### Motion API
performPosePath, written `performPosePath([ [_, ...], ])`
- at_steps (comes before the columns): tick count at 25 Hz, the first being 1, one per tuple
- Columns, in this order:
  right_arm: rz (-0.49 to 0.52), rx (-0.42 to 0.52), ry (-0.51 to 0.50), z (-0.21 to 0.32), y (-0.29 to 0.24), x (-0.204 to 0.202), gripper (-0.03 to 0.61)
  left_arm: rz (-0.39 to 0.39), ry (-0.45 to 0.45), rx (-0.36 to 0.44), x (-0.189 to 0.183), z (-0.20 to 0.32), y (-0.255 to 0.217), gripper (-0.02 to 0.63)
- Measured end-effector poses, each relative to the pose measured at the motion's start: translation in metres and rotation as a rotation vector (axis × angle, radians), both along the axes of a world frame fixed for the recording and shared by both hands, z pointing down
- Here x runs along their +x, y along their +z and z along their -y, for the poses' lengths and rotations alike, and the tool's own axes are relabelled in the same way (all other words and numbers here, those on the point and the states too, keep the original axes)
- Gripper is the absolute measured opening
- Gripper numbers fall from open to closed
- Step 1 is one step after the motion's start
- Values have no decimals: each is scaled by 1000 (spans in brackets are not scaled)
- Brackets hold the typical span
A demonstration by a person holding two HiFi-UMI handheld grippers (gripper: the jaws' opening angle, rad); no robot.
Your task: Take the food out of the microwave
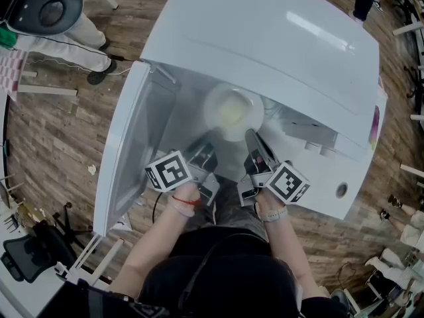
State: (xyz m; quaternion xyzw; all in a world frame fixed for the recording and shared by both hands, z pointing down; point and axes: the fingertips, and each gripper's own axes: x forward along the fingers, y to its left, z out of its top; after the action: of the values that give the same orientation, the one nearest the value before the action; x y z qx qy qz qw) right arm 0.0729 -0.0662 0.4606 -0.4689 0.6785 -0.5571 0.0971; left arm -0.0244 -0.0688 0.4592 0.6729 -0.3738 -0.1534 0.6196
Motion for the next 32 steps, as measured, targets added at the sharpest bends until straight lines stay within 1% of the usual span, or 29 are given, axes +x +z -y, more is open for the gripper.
performPosePath([
  [9,-13,33,-26,-5,-5,1,71,-11,-17,14,1,-7,-3,31],
  [14,-32,46,-47,-9,-8,2,72,-4,-22,27,2,-12,-4,31],
  [24,13,80,-60,-23,-10,4,72,-5,-40,52,6,-29,-8,31],
  [32,3,79,-95,-44,-10,6,72,-1,-66,69,7,-50,-11,31],
])
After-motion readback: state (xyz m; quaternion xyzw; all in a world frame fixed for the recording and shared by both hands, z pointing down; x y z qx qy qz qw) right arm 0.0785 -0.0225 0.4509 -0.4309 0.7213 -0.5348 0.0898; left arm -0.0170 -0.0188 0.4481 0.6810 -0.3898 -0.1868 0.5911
